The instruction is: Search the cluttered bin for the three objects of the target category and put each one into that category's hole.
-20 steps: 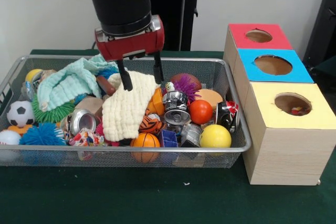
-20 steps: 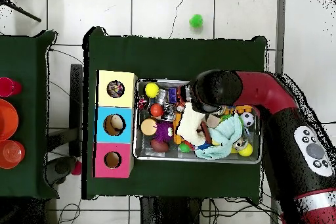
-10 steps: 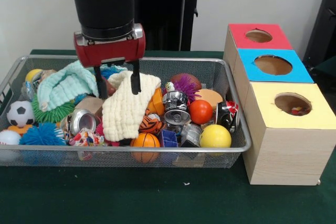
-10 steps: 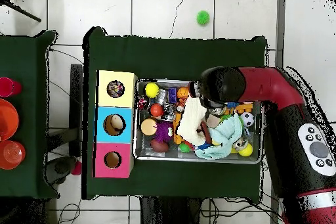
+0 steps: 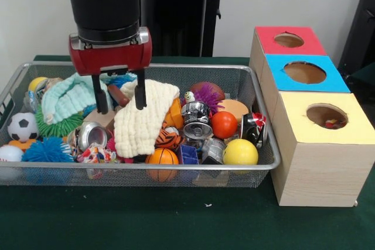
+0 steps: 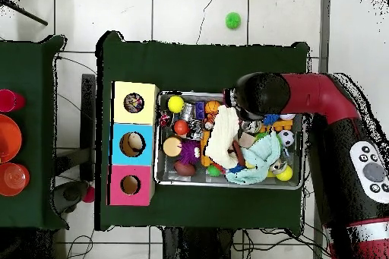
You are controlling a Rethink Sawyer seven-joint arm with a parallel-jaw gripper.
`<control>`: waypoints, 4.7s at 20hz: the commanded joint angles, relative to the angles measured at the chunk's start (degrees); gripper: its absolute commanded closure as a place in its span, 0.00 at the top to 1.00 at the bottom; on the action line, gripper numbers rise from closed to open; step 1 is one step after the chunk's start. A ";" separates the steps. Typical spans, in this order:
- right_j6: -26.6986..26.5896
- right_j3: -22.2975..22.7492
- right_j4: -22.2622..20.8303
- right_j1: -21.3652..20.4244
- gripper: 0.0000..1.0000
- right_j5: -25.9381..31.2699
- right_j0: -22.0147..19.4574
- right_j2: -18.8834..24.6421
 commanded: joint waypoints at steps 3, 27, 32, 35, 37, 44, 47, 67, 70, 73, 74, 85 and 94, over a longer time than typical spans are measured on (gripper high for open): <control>-14.34 -0.47 -7.14 5.53 1.00 -4.98 -0.91 -0.19; -25.31 -4.04 -17.37 6.99 1.00 -6.58 -3.06 3.08; -22.01 -5.14 -17.40 8.88 1.00 -8.20 -3.00 2.82; -20.07 -5.27 -17.17 10.22 1.00 -9.41 -2.92 2.47; -17.63 -4.40 -17.09 10.39 1.00 -10.61 -3.15 1.56; -11.62 -3.32 -13.05 11.57 1.00 -4.83 -1.97 -1.43; -8.25 -2.93 -9.44 11.88 1.00 -2.83 -2.29 -1.46; -13.19 -3.78 -12.90 11.69 1.00 -2.62 0.08 -5.72; -13.40 -3.81 -13.62 12.30 1.00 -3.45 0.18 -5.96; -13.26 -3.80 -14.28 13.09 1.00 -4.50 0.29 -6.30; -13.08 -3.82 -14.54 13.32 1.00 -4.81 0.41 -6.53; -11.13 -4.82 -15.87 16.74 1.00 -7.68 0.74 -7.34; -8.07 -5.82 -15.32 18.31 0.00 -10.05 1.31 -7.38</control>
